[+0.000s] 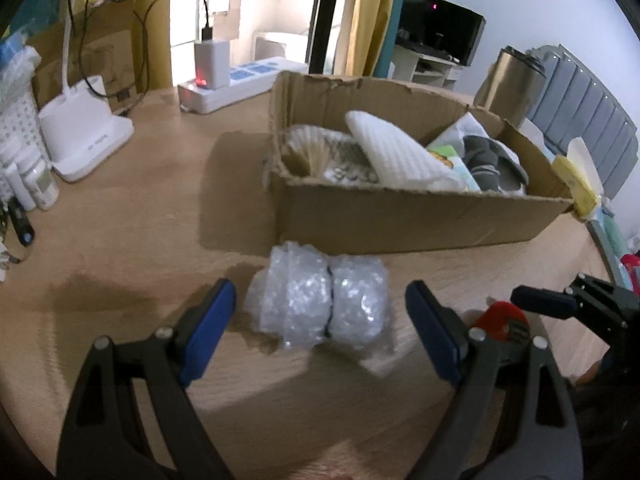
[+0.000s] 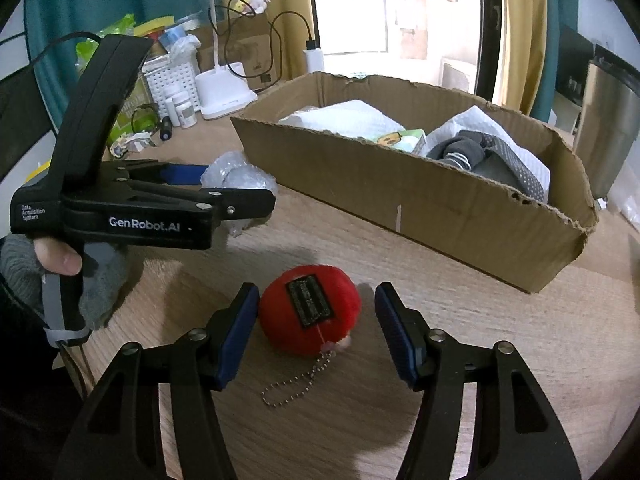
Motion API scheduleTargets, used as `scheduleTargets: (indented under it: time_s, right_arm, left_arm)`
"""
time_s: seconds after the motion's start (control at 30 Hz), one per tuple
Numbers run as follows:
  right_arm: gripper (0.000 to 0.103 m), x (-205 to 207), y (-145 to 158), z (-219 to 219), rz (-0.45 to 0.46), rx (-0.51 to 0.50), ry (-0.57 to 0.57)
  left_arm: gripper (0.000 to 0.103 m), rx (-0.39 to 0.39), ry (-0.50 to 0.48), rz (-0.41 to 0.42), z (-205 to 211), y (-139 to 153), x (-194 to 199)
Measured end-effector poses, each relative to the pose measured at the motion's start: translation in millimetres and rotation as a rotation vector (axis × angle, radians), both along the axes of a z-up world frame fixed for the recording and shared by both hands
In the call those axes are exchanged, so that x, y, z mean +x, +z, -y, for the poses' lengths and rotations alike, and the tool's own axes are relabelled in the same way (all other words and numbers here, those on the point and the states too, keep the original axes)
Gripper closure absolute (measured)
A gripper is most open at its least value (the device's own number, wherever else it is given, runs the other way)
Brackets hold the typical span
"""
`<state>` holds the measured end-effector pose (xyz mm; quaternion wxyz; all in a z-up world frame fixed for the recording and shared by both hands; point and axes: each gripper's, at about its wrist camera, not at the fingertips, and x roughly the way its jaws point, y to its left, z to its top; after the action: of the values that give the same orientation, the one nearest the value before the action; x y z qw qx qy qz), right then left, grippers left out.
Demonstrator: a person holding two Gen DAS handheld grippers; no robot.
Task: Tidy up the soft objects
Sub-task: 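Grasp the red keychain plush with the right tool while the left tool grasps the bubble-wrapped items, then carry the red plush and bubble-wrapped items into the box and release both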
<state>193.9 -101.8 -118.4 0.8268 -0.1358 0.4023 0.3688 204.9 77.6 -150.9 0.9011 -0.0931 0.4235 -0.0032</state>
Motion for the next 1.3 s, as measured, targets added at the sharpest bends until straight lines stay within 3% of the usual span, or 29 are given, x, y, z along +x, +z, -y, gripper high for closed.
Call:
scheduleTargets:
  time_s: [0.13, 0.2, 0.43, 0.5, 0.77, 1.3]
  right_arm:
    - [0.047, -1, -1, -1, 0.002, -0.005, 0.004]
    - [0.051, 0, -2, -2, 0.0, -0.005, 0.005]
    - [0.053, -1, 1, 3, 0.008, 0.021, 0.009]
    - [0.053, -1, 2, 5, 0.011, 0.032, 0.005]
    - [0.053, -3, 6, 9, 0.023, 0.063, 0.004]
    - [0.053, -2, 17, 31, 0.03, 0.132, -0.019]
  left_arm:
    - [0.017, -0.003, -0.014, 0.011, 1, 2, -1]
    - [0.031, 0.008, -0.017, 0.023, 4, 4, -3]
    - [0.037, 0.074, -0.043, 0.034, 14, 8, -6]
    - [0.038, 0.113, -0.053, 0.048, 20, 10, -9]
    - [0.038, 0.138, -0.051, 0.1, 24, 28, -23]
    - [0.038, 0.089, -0.057, 0.159, 31, 47, -42]
